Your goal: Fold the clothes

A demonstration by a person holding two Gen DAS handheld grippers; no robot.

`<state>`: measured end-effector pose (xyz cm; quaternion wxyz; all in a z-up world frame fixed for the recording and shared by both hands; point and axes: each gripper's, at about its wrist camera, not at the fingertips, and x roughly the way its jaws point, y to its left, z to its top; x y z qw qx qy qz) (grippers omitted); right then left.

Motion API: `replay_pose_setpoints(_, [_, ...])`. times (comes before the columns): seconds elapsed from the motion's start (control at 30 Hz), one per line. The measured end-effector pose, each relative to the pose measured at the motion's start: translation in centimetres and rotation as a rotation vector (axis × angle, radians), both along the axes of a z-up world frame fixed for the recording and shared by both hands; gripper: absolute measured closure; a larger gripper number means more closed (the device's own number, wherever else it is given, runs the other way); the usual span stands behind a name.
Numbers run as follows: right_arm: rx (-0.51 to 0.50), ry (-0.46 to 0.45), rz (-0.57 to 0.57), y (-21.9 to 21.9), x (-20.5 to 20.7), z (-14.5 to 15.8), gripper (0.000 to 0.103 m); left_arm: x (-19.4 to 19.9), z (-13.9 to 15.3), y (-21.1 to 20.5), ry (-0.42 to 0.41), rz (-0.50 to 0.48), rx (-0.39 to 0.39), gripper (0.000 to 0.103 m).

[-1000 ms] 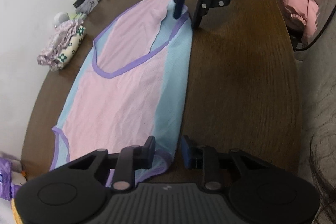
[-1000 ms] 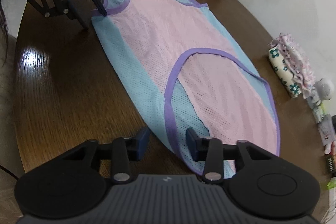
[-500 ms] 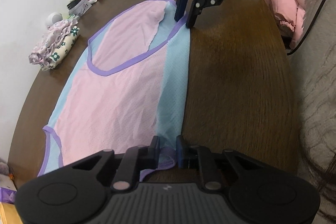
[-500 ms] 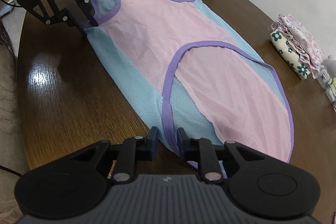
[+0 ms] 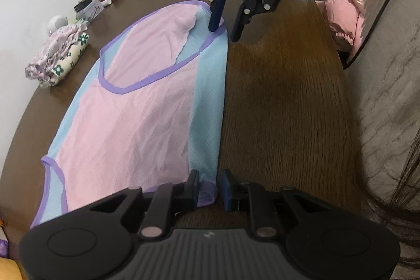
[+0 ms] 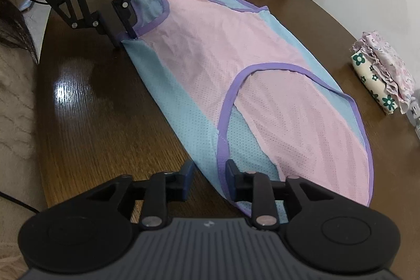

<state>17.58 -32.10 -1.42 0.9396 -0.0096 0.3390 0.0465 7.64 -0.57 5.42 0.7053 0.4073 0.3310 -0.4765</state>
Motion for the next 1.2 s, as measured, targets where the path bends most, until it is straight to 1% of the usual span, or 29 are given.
replay_pose_setpoints(0.13, [0.000, 0.000, 0.000, 0.0, 0.0, 0.0, 0.072, 0.4, 0.0, 0.2, 0.022, 0.003, -0.012, 0.086])
replay_pose_setpoints(0.2, [0.000, 0.000, 0.001, 0.1, 0.0, 0.0, 0.073, 0.9, 0.0, 0.4, 0.051, 0.021, -0.026, 0.086])
replay_pose_setpoints(0.23, [0.000, 0.000, 0.001, 0.1, 0.0, 0.0, 0.078, 1.1, 0.0, 0.5, 0.068, 0.033, -0.035, 0.087])
replay_pose_setpoints(0.27, [0.000, 0.000, 0.001, 0.1, 0.0, 0.0, 0.084, 1.4, 0.0, 0.7, 0.088, 0.048, -0.045, 0.090])
replay_pose_setpoints(0.3, [0.000, 0.000, 0.001, 0.1, 0.0, 0.0, 0.095, 1.8, 0.0, 0.8, 0.107, 0.068, -0.057, 0.098])
replay_pose_setpoints(0.33, [0.000, 0.000, 0.001, 0.1, 0.0, 0.0, 0.100, 2.0, 0.0, 1.0, 0.116, 0.084, -0.067, 0.098])
replay_pose_setpoints(0.4, [0.000, 0.000, 0.001, 0.1, 0.0, 0.0, 0.101, 2.4, 0.0, 1.4, 0.130, 0.113, -0.086, 0.100])
replay_pose_setpoints(0.53, [0.001, 0.000, 0.001, 0.1, 0.0, 0.0, 0.102, 2.1, 0.5, 1.7, 0.133, 0.129, -0.132, 0.101])
replay_pose_setpoints(0.7, [0.001, 0.000, 0.002, 0.2, -0.1, 0.0, 0.102, 3.1, 2.0, 2.2, 0.108, 0.190, -0.189, 0.101])
replay_pose_setpoints(0.8, [0.001, 0.000, 0.002, 0.2, -0.1, 0.0, 0.102, 4.7, 3.1, 2.1, 0.054, 0.239, -0.202, 0.101])
replay_pose_setpoints(1.1, [0.001, 0.000, 0.003, 0.3, -0.1, 0.0, 0.102, 11.8, 4.0, 1.0, -0.079, 0.363, -0.190, 0.101])
replay_pose_setpoints(1.2, [0.001, 0.000, 0.003, 0.3, -0.1, 0.0, 0.102, 13.4, 3.3, 0.5, -0.094, 0.380, -0.177, 0.101])
